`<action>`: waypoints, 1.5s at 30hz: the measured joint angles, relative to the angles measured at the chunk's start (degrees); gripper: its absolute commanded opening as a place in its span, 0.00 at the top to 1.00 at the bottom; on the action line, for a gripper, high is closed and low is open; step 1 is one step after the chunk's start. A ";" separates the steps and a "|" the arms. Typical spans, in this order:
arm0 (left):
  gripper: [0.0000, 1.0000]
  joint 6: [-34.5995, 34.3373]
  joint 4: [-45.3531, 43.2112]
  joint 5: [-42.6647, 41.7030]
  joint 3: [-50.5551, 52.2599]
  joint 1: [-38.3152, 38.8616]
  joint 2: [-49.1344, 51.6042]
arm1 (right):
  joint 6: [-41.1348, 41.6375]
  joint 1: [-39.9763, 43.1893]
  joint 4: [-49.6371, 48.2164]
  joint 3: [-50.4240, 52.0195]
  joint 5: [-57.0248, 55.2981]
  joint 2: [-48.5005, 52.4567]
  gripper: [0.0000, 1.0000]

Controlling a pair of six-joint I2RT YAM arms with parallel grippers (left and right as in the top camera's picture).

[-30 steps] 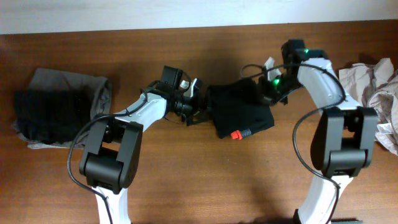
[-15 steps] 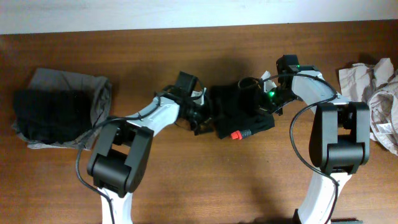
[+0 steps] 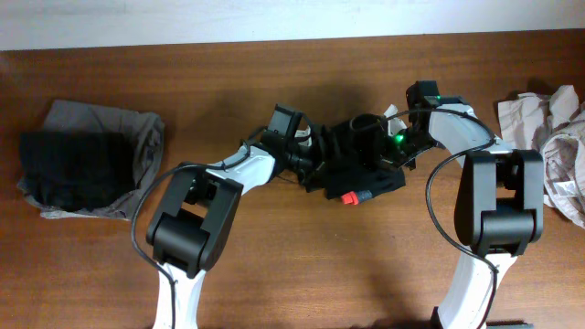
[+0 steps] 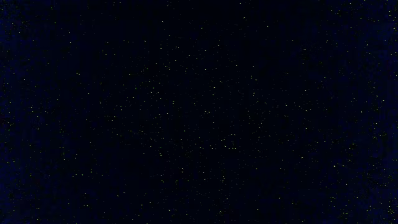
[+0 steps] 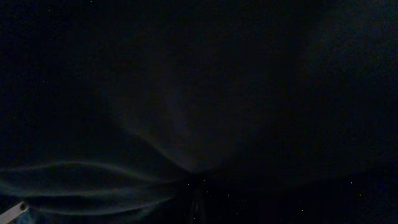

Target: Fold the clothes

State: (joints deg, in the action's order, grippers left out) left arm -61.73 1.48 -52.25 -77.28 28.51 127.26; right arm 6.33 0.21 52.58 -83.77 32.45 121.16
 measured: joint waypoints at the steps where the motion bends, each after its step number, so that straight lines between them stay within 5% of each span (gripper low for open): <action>1: 0.01 -0.81 -0.98 -0.79 -0.22 0.24 0.50 | 0.00 0.00 0.00 0.00 0.00 0.00 0.96; 4: 0.02 -2.27 -2.16 -1.84 -0.50 1.14 1.20 | 0.11 0.00 0.00 0.00 -0.04 0.00 0.96; 7: 0.20 -3.02 -2.75 -1.99 -0.63 1.92 1.53 | 0.13 -0.22 0.00 0.00 -0.24 0.00 0.96; 14: 0.20 -3.45 -0.46 -3.06 -1.14 2.34 2.40 | 0.15 -1.55 -0.20 0.00 -0.46 0.00 0.96; 24: 0.87 -1.95 0.81 -0.31 -0.87 3.17 2.73 | 0.15 -1.64 -0.17 0.00 -0.46 0.00 0.96; 27: 0.99 -1.44 -0.13 -0.20 -0.52 3.17 2.73 | 0.15 -1.64 -0.07 0.00 -0.42 0.00 0.96; 36: 0.99 3.02 -0.72 -2.69 -0.17 1.16 3.15 | 0.11 -0.02 2.71 -0.31 0.26 -0.33 0.96; 45: 0.99 11.58 3.52 -0.02 0.26 -3.17 0.76 | -0.09 7.54 5.95 -3.82 0.00 -10.80 0.96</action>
State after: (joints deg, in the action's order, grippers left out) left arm -50.15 4.99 -52.27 -77.01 25.34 128.03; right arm 6.24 7.75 58.52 -87.59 32.45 110.37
